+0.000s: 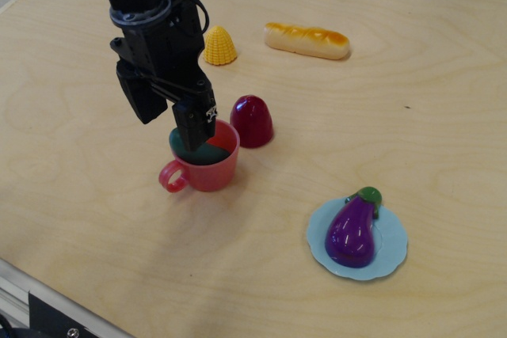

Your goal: Take cucumber out of cup

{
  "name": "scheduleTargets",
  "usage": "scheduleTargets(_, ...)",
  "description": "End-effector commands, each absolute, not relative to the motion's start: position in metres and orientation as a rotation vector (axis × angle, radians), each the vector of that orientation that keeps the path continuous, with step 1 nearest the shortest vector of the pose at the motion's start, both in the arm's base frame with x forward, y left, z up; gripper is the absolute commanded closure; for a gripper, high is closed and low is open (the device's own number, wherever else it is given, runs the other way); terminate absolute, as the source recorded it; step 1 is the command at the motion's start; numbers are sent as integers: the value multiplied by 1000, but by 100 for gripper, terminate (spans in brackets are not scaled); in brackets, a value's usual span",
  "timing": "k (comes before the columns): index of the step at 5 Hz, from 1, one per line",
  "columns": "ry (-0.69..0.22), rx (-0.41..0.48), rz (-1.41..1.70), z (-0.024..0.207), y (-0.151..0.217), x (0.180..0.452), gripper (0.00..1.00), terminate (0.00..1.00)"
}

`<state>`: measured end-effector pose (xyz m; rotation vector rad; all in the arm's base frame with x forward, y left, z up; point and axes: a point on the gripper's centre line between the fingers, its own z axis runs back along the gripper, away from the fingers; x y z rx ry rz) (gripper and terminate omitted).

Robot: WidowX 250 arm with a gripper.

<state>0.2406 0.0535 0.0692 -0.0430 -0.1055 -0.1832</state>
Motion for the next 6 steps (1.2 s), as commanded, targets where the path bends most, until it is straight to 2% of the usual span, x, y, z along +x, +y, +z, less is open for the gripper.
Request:
scheduleTargets(1,-91,-19,-204,58,51,248,0,0)
scheduleTargets(2,-84,-13,-212,53,47,246,0,0)
scheduleTargets(3,-92,-21,-191,54,47,244,100,0)
scheduleTargets(4,-88,-15,-172,53,49,244,100,0)
scheduleTargets(5,-98,-9,-155,64,50,245,100,0)
scheduleTargets(6,-118,-2,-139,85,47,250,100,0)
